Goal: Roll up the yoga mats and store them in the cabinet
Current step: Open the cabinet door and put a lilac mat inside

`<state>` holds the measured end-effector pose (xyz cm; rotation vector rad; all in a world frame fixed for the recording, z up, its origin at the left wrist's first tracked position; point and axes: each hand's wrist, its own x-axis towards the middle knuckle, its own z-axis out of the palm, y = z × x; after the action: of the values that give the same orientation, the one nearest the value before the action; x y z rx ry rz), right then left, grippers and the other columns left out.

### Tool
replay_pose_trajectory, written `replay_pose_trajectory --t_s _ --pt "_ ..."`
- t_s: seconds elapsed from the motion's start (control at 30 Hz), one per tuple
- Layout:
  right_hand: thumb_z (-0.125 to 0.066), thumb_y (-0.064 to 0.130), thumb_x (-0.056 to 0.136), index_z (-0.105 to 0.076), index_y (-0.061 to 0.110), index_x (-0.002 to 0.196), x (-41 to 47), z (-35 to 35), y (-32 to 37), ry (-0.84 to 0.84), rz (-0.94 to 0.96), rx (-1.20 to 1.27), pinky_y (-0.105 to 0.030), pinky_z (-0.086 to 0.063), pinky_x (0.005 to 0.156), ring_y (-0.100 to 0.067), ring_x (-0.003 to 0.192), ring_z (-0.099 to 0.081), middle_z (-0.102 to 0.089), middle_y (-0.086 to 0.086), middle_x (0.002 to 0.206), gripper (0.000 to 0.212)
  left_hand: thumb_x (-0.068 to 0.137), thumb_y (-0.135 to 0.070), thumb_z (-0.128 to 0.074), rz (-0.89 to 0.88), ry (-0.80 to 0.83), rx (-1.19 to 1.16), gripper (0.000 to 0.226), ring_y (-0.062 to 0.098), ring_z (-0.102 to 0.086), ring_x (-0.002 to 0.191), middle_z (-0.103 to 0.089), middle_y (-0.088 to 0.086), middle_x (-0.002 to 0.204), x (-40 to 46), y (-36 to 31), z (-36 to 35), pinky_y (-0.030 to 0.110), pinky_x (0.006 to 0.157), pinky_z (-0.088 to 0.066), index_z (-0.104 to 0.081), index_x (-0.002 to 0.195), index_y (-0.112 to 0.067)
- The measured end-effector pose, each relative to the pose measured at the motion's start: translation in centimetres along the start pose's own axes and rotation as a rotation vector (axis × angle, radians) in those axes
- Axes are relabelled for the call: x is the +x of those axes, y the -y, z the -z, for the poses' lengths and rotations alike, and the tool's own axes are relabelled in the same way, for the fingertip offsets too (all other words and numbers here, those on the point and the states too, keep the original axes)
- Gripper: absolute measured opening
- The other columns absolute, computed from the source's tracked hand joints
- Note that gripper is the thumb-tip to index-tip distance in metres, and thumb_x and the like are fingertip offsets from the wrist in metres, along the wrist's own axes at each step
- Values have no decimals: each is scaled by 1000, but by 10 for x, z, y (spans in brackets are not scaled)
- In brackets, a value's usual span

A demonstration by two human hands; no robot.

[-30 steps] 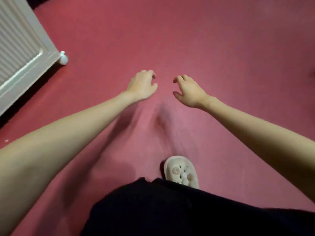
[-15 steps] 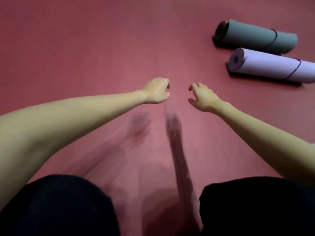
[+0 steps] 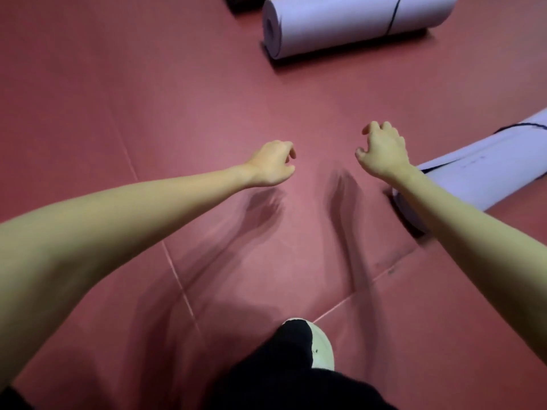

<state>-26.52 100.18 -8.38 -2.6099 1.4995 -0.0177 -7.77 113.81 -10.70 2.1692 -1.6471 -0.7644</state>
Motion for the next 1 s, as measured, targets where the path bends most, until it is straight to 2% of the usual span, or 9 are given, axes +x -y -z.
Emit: replay_pose_trajectory --t_s 0.13,0.23,0.33,0.4,0.53,0.73,0.83,0.93,1.0 --pt "-53 18 89 -49 -2 121 -11 1 -57 -169 -112 -4 -48 -34 92 -44 111 -45 -48 -27 121 38 87 -30 -61 -92 69 3 42 28 -56 109 -58 12 120 38 -54 -32 36 92 -45 -54 122 -8" --pt "-50 21 90 -49 -1 122 -28 7 -109 -315 -218 37 -49 -33 93 -44 113 -45 -48 -26 121 40 80 -43 -72 -182 117 -27 69 29 -52 115 -51 14 130 60 -100 -60 38 99 -43 -45 133 -8" --pt "-48 19 91 -47 -1 126 -46 9 -152 -388 -356 159 -46 -31 98 -42 118 -43 -46 -26 127 41 68 -60 -77 -262 167 -71 104 26 -40 133 -39 12 145 75 -142 -83 38 110 -34 -30 146 -10" --pt "-45 17 93 -45 0 129 -56 4 -172 -409 -455 213 -44 -30 100 -41 121 -42 -44 -25 131 39 62 -69 -75 -260 191 -102 116 26 -31 139 -32 10 149 82 -164 -97 41 114 -29 -22 150 -14" --pt "-39 9 95 -46 -2 126 -76 -17 -199 -402 -602 304 -43 -29 99 -42 119 -42 -44 -28 128 34 62 -76 -69 -249 183 -84 120 28 -29 139 -30 9 148 92 -193 -119 42 113 -28 -16 151 -16" --pt "-35 -3 85 -43 9 135 -103 -35 -219 -359 -533 422 -41 -38 92 -38 110 -48 -46 -25 121 52 44 -86 -68 -35 229 -147 137 24 -42 133 -41 4 146 108 -225 -130 40 104 -39 -17 149 -13" --pt "-33 -6 85 -46 13 137 -106 -32 -229 -345 -470 449 -33 -38 89 -34 105 -51 -48 -22 121 57 37 -88 -68 -46 301 7 135 27 -49 125 -48 8 137 113 -240 -132 39 96 -44 -30 139 -7" --pt "-31 -4 85 -49 13 135 -105 -35 -237 -373 -473 487 -32 -39 93 -34 106 -55 -51 -20 121 56 32 -85 -72 -56 346 71 146 30 -46 127 -44 14 139 113 -250 -140 44 101 -42 -23 141 -2" --pt "-31 -3 86 -50 12 136 -105 -38 -234 -403 -481 519 -24 -36 92 -32 107 -55 -51 -20 122 56 39 -76 -78 -50 301 66 133 31 -48 124 -46 13 135 113 -252 -144 41 99 -44 -26 138 -4"
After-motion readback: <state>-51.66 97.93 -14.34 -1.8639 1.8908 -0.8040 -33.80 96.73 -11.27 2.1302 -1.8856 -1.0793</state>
